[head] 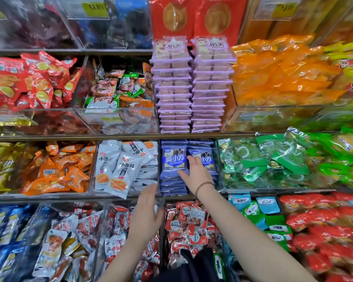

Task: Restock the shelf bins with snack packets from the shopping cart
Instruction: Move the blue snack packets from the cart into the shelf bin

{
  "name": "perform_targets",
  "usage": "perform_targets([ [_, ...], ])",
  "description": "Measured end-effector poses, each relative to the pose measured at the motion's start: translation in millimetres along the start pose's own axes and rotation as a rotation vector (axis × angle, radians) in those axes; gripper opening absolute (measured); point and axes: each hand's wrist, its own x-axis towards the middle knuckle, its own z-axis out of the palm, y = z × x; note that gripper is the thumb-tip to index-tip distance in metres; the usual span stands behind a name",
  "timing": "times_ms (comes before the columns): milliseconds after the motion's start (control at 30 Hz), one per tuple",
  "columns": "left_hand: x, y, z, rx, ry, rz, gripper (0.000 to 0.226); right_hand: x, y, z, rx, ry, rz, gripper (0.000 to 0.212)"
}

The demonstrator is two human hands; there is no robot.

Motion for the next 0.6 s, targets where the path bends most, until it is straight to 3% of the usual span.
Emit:
perform_targets([
  [100,-21.2,8.7,2.7,-0.045,0.090,-0.019,0.058,-35.8,14.2,-7.7,0.222,-0.037,-0.108,0.044],
  [200,-61.3,15.7,20.5,-0.131,0.051,-0.145,0.040,-83.4,48.4,-1.0,0.417,-0.164,-0.074,0.028],
  [367,-136.6,7.8,55.9,-0.239,-0.286,-0.396,0.016,-176.4,125.2,38.3,0.537,-0.312,0.177,0.013],
  [500,-184.2,-13.3,67.9,-0.047,-0.682,-0.442,0.012,-248.4,186.3,71.2,0.300,-0.309,0.381,0.016],
  [600,-209.3,-20.0,74.7,0.060,-0.840,-0.461,0.019,-299.8,220.5,94.8,0.223,-0.396,0.523,0.030],
])
